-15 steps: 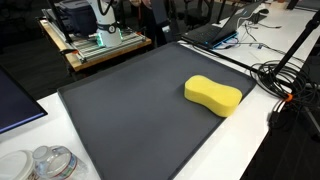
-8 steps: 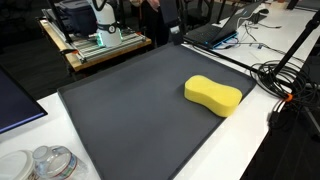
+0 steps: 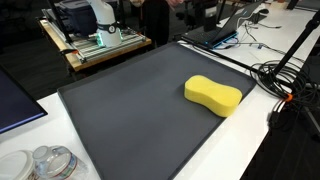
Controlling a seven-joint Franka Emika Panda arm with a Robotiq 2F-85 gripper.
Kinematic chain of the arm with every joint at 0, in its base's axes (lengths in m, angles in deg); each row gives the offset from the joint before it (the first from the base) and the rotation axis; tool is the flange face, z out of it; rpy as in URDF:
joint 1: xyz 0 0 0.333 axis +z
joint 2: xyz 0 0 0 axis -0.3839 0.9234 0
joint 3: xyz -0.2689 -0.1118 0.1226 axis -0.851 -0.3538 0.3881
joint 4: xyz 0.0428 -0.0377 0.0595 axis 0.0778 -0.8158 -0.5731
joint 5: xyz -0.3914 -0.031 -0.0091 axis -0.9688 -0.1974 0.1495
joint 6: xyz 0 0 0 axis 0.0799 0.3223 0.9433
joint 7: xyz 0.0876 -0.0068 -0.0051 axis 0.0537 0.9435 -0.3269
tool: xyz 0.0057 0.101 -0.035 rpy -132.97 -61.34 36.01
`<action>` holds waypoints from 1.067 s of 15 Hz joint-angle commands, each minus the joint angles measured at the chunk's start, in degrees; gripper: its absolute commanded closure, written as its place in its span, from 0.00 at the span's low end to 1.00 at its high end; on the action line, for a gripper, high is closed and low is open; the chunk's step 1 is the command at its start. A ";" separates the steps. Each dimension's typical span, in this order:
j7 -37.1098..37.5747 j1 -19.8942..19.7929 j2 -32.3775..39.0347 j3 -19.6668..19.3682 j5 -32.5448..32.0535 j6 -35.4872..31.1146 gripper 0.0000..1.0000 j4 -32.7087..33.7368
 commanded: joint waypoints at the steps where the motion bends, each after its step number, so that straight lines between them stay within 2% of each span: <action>1: 0.42 1.56 6.87 1.32 -5.42 7.77 0.00 13.36; 7: -0.25 6.22 15.91 3.02 -11.03 16.31 0.00 30.04; 11: 0.30 9.51 21.61 3.27 -13.06 17.43 0.00 40.06; 16: -1.32 13.53 26.45 2.71 -16.04 19.65 0.00 48.60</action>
